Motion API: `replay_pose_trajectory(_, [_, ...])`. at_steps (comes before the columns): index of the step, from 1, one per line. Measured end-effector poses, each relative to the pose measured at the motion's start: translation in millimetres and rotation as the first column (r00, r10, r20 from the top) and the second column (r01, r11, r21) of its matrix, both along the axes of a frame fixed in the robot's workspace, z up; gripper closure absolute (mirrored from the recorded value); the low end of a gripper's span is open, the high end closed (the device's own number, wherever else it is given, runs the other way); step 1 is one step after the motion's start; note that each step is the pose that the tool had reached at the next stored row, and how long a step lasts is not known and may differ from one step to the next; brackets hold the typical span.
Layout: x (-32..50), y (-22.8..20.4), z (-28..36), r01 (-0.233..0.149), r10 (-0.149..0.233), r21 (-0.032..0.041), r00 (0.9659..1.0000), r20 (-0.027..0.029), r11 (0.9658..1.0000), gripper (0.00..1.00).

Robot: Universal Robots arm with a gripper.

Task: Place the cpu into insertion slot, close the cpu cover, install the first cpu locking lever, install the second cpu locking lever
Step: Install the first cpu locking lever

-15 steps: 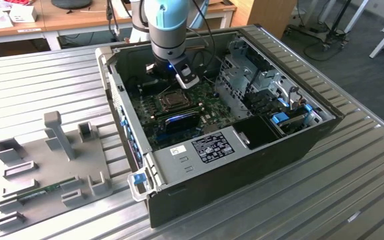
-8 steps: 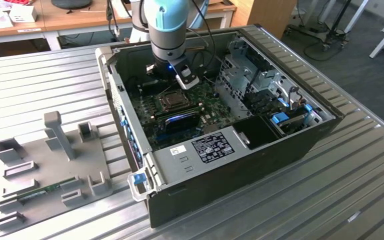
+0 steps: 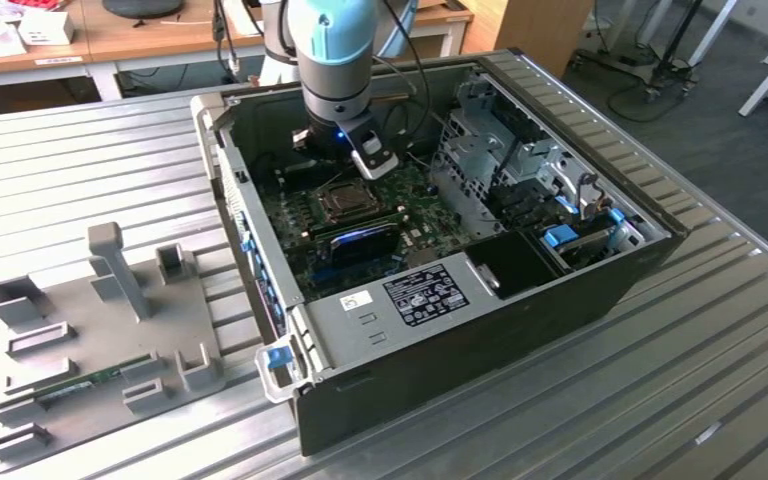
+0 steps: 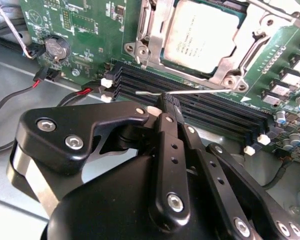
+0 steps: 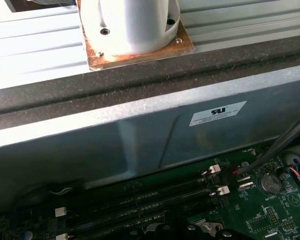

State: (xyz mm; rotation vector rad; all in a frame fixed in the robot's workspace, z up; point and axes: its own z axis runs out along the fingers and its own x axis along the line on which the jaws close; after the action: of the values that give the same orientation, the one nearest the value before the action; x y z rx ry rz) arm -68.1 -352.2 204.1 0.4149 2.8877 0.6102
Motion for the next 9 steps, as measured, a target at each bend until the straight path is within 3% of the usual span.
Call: replay_pose_trajectory(9, [1.0, -0.1, -4.2, 0.000, 0.000, -0.0003, 1.0000, -0.0002, 1.0000, 0.90])
